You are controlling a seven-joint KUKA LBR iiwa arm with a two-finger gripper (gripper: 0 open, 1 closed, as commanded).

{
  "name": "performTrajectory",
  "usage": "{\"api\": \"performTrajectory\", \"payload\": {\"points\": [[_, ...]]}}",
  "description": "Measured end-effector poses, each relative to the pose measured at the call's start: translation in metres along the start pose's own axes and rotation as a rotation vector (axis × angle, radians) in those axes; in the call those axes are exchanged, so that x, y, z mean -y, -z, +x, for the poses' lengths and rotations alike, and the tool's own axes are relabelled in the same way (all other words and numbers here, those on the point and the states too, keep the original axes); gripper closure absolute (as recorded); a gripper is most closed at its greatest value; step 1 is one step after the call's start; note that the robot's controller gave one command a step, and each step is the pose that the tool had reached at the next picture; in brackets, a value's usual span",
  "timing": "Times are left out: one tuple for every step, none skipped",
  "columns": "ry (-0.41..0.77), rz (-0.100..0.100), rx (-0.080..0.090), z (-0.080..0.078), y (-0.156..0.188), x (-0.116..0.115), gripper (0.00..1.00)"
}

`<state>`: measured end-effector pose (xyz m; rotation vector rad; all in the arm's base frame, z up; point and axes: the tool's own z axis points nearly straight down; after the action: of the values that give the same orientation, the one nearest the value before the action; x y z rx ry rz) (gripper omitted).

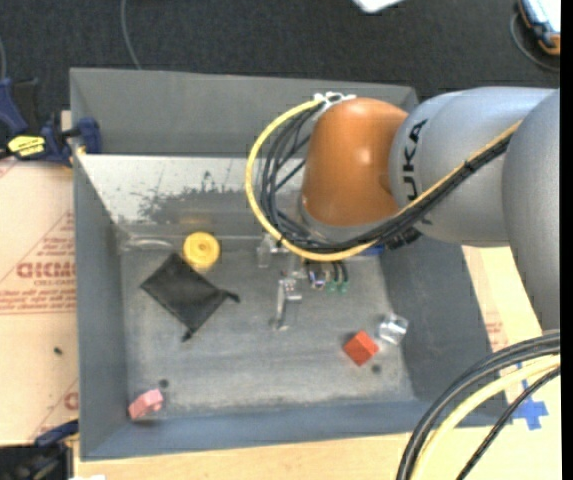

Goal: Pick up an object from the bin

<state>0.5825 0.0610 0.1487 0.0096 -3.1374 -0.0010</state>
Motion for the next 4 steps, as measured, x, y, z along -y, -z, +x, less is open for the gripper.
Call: {"api": "performTrajectory", "payload": {"points": [[-0.002, -0.001, 0.008, -0.001, 0.005, 0.0, 0.0], [0.073, 0.0, 0.005, -0.012, -0.077, -0.066, 0.0], [0.18, -0.001, 0.011, 0.017, -0.078, -0.088, 1.0], [0.179, -0.001, 0.01, 0.017, -0.078, -0.088, 1.0]]}}
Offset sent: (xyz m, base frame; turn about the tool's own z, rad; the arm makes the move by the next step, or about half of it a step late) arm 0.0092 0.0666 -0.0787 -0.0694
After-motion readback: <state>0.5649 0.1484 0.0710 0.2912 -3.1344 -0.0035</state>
